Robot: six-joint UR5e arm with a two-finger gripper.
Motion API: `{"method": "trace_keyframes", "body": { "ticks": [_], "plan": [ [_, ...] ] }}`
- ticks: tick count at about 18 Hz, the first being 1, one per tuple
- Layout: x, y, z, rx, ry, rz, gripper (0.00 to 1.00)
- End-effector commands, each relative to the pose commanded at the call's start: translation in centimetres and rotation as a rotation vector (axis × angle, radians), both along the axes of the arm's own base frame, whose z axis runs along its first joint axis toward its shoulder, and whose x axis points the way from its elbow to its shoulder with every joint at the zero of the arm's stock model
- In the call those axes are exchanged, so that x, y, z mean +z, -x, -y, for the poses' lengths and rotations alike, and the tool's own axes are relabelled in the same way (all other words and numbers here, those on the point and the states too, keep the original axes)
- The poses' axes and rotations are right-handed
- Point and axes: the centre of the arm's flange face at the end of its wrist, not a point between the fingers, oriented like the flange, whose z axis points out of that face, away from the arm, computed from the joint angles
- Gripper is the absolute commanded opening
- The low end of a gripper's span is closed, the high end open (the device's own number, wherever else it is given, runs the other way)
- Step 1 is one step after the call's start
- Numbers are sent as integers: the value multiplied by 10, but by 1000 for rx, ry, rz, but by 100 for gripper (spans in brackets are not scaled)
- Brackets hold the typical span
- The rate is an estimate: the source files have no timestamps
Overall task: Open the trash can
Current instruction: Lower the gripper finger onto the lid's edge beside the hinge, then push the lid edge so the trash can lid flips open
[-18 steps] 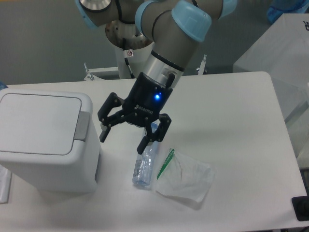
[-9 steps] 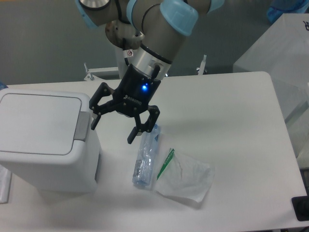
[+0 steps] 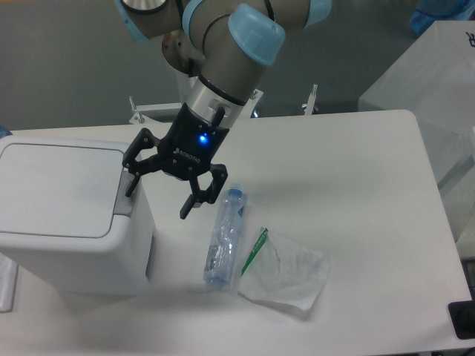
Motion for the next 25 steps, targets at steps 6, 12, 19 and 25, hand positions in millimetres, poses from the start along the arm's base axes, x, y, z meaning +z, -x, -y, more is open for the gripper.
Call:
{"method": "trace_keyframes", "body": {
  "ticks": [6, 12, 19, 25],
  "plan": [
    [-3, -1, -3, -8, -1, -3, 100],
    [-4, 0, -3, -8, 1, -4, 100],
    [-9, 2, -3, 2, 27, -19, 100],
    [-8, 3, -4, 4, 26, -14, 100]
  ]
}}
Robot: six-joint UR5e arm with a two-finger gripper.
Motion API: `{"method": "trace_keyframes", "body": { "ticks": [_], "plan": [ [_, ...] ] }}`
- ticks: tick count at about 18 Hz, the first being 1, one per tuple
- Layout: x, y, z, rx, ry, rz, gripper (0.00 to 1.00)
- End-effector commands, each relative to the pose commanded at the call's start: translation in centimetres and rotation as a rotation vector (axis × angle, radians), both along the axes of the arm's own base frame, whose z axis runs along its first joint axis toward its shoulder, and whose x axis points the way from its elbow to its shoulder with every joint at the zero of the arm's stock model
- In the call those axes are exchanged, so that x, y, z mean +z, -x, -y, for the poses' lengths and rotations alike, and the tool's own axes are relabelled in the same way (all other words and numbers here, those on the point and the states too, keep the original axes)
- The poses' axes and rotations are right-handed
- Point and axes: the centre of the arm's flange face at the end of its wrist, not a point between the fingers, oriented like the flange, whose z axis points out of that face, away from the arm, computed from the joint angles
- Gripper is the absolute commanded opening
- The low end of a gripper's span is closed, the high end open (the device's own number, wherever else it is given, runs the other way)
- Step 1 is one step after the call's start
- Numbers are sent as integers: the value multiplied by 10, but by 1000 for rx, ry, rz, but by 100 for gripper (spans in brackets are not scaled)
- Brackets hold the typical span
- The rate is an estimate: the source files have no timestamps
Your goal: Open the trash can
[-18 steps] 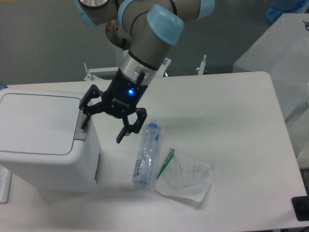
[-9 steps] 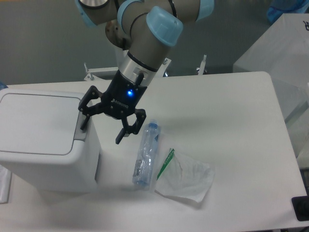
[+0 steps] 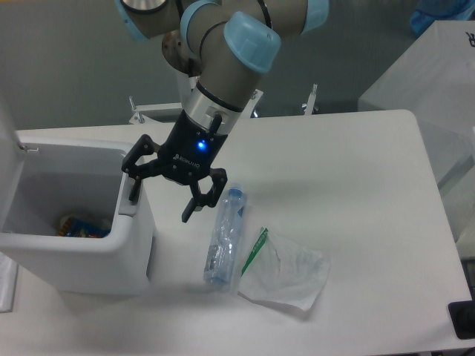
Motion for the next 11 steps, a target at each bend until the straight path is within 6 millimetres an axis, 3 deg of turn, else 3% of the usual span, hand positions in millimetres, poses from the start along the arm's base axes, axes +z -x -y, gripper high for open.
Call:
{"method": "trace_keyframes", "body": {
  "ticks": [11],
  "plan": [
    [17, 1, 1, 5, -24, -11, 100]
  ]
}}
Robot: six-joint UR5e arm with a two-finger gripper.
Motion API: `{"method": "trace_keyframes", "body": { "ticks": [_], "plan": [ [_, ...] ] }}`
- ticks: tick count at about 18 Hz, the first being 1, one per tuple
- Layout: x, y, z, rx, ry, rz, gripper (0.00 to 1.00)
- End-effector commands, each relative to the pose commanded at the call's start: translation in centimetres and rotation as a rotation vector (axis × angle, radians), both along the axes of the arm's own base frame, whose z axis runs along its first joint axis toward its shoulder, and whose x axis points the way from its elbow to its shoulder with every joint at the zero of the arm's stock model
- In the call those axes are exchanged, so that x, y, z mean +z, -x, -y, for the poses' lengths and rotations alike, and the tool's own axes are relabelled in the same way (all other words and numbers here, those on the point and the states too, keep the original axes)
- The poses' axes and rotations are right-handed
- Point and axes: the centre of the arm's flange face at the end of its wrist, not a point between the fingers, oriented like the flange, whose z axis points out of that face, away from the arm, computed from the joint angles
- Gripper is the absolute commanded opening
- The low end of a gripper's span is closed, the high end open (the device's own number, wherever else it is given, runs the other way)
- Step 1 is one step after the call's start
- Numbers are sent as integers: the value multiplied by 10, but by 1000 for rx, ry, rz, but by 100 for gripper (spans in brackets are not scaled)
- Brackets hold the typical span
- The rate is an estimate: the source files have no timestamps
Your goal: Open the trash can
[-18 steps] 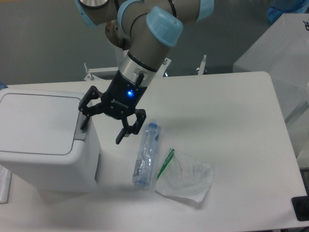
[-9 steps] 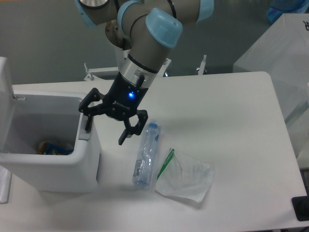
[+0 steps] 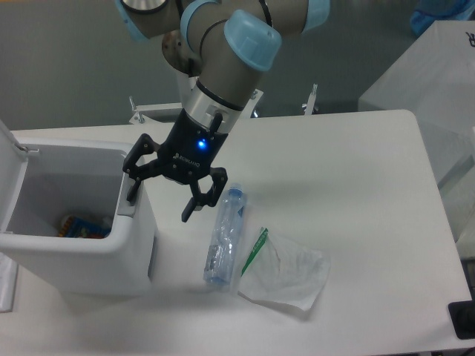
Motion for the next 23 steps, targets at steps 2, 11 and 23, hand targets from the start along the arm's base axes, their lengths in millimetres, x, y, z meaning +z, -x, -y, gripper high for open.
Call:
{"method": "trace_keyframes", "body": {
  "ticks": [2, 11, 23],
  "plan": [
    [5, 7, 1, 9, -8, -7, 100],
    [4, 118, 7, 60, -45, -133, 100],
    [-85, 215, 34, -50, 286, -464, 100]
  ]
}}
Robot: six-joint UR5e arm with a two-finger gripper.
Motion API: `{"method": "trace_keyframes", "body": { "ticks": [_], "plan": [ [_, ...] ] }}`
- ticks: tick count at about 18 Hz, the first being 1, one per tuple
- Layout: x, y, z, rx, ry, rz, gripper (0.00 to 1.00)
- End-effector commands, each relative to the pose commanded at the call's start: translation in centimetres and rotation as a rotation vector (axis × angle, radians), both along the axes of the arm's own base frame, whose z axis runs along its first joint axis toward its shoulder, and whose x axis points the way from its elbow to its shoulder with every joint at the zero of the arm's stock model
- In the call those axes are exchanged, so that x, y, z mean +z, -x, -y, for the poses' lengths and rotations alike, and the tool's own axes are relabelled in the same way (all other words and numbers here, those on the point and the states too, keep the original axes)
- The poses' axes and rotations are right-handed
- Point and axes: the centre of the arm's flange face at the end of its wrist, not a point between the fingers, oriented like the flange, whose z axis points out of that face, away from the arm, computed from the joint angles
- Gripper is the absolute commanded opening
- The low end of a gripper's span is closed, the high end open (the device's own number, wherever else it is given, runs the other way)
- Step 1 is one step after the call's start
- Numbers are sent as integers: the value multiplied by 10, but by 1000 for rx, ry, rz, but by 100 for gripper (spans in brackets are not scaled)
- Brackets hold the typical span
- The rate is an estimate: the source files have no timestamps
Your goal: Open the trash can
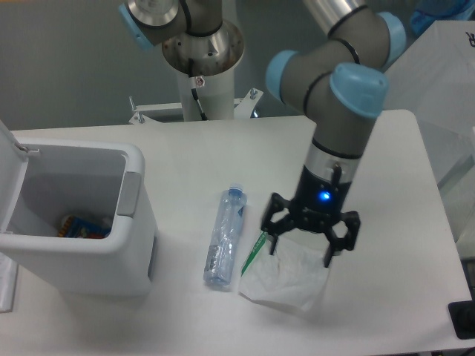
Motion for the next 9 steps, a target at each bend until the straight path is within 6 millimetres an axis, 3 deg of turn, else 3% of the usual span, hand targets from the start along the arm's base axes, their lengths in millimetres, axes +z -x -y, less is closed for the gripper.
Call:
{"method": "trace_keyframes", "body": {
  "ticks": [4, 9],
  "plan": [
    [-4, 2, 8, -155, 155, -112, 100],
    [-3, 4, 12, -260, 287, -108, 100]
  ]
}}
